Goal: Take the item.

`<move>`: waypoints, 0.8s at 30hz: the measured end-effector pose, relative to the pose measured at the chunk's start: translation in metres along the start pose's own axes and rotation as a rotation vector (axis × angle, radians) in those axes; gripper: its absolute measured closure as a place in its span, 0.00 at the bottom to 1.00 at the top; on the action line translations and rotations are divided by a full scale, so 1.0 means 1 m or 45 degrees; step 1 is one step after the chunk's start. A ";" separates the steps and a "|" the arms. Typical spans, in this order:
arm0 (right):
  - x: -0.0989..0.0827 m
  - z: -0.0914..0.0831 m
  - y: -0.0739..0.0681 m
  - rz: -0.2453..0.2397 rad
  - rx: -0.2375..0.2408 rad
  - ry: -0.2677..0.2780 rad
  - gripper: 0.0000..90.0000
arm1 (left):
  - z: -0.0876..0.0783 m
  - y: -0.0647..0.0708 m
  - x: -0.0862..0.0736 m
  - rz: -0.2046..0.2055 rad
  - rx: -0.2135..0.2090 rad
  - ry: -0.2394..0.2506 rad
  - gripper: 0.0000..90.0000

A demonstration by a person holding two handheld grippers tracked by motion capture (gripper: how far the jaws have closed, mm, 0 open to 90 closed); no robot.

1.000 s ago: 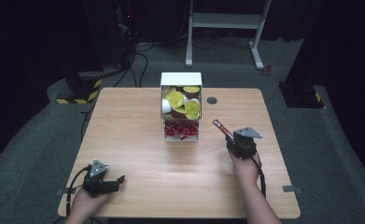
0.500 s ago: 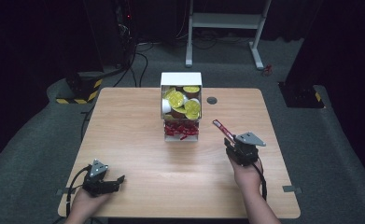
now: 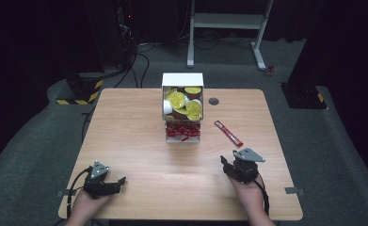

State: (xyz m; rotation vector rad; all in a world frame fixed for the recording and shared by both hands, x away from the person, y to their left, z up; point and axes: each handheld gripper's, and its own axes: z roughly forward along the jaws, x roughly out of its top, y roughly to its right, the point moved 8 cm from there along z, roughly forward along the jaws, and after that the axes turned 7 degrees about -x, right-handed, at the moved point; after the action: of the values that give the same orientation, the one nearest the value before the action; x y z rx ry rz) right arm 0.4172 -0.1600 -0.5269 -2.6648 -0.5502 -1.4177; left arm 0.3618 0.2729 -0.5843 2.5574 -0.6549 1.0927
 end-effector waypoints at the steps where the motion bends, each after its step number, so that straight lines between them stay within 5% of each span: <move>1: -0.008 0.002 -0.002 0.002 0.009 -0.027 0.46 | 0.000 0.000 0.000 -0.001 0.000 0.000 0.17; 10: -0.053 0.013 -0.022 -0.041 0.053 -0.203 0.25 | 0.000 0.000 0.000 -0.002 0.003 0.001 0.17; 15: -0.053 0.016 -0.024 -0.033 0.022 -0.218 0.12 | 0.000 0.000 0.000 -0.004 0.003 0.003 0.17; 24: -0.053 0.018 -0.025 -0.007 0.012 -0.234 0.10 | 0.001 0.000 0.000 -0.009 0.006 0.005 0.17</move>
State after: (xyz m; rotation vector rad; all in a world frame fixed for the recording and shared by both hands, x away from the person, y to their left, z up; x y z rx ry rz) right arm 0.3952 -0.1472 -0.5829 -2.8057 -0.5774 -1.1750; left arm 0.3624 0.2723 -0.5845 2.5585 -0.6431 1.0980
